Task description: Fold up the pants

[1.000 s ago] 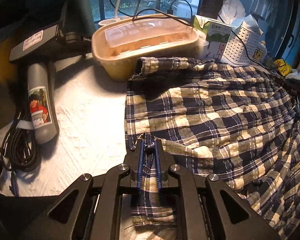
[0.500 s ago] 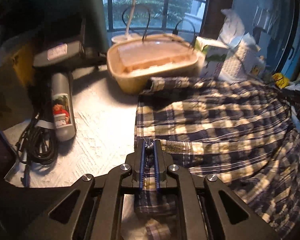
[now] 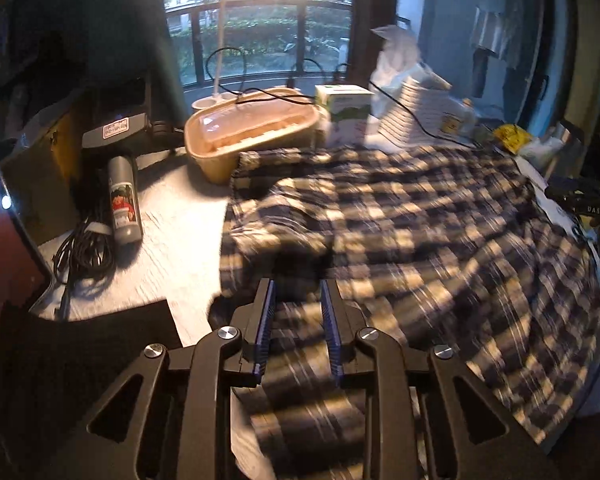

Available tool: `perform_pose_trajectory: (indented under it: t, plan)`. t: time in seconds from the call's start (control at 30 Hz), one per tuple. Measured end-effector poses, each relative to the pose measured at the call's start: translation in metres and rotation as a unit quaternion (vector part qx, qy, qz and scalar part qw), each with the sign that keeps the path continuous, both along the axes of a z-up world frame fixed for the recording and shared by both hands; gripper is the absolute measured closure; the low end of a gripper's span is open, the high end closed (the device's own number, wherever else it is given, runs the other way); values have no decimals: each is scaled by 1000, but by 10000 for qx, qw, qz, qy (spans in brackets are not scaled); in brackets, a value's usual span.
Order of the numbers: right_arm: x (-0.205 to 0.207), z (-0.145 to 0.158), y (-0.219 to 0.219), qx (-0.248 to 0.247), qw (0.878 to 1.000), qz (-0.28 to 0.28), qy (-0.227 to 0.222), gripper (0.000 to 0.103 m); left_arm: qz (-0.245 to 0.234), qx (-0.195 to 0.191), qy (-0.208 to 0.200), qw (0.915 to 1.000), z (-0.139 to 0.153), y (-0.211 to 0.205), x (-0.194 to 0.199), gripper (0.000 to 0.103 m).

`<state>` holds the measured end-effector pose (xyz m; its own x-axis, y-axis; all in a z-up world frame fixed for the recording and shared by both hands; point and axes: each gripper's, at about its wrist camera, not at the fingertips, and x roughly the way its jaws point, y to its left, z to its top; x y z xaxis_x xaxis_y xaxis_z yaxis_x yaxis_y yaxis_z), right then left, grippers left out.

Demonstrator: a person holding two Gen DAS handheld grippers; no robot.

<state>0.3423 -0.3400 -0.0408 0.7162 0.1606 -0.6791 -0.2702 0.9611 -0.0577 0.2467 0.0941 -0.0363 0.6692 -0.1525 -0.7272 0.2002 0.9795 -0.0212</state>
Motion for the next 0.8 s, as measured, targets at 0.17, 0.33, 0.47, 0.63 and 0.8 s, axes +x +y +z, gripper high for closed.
perform_pose_trajectory:
  t: [0.17,0.33,0.47,0.63,0.8]
  plan:
    - [-41,-4,-2,144,9999,-19,-50,36,-114,41,-96,9999,3,-14,-30,76]
    - [-72,-14,-4,141,9999,-92,-20,35,-190,43,-225,9996,6,-23,-60,72]
    - [-98,-20,-5,65,9999,-136,-34,35,-198,-73,-283,9994,3,-23,-84,69]
    - [-127,-22,-10,-59,9998,-195,-61,35,-195,-173,-289,9992,-7,-22,-109,60]
    - [-156,-24,-12,-357,9991,-229,-95,34,-180,-129,-277,9994,-22,-23,-139,52]
